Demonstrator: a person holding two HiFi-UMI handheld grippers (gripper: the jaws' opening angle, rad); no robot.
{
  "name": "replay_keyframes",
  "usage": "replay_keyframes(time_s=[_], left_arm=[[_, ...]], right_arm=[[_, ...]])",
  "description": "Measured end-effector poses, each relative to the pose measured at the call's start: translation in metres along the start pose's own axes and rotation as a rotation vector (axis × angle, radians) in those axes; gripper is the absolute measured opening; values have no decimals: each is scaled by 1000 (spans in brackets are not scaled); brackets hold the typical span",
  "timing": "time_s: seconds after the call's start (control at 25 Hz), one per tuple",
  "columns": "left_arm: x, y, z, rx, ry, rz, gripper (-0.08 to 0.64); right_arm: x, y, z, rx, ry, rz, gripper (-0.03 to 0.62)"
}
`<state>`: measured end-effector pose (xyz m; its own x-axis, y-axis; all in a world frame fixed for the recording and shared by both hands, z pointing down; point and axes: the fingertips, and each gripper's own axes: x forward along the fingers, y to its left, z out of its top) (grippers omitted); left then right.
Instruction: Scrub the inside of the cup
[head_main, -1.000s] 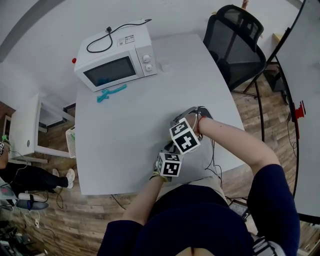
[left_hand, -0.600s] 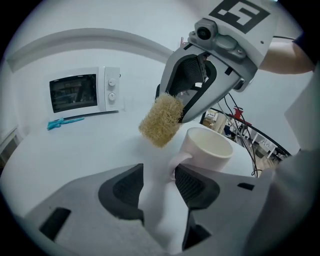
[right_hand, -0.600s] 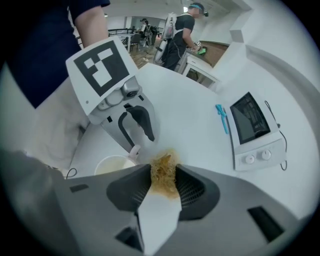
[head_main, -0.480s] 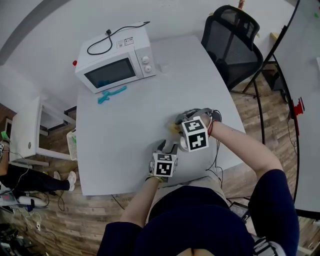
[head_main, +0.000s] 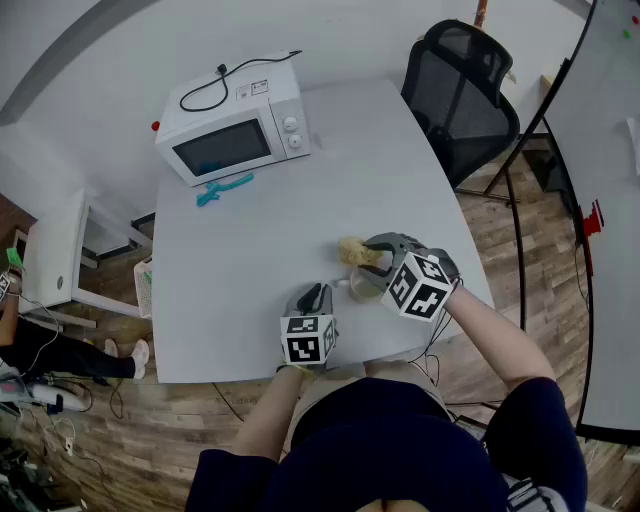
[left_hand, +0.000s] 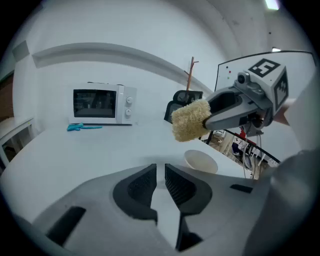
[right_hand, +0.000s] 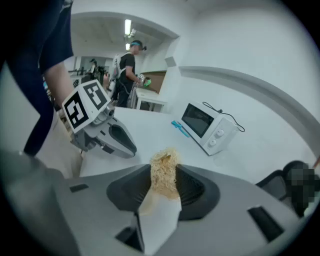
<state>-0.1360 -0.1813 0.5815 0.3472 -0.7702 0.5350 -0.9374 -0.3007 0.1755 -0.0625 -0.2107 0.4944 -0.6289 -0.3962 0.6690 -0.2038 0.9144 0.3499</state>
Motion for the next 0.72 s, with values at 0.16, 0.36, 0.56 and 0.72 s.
replay_keyframes(time_s=[0.16,0.36,0.56,0.72], left_arm=[[-22,-7,8,-41,-35,31,46],[-47,-33,9,-61,-57,41,32],[-75,-73,5,-77,-92,42,20],[-98,-105,1,-108,-122,33,18]], right_arm=[[-32,5,-5,183,-114,-54,156],[-76,20,-10,341,-244,-111,156],[-123,48,-17,399,-323,-148,158],[-157,79,-23,441,-370,-139,158]])
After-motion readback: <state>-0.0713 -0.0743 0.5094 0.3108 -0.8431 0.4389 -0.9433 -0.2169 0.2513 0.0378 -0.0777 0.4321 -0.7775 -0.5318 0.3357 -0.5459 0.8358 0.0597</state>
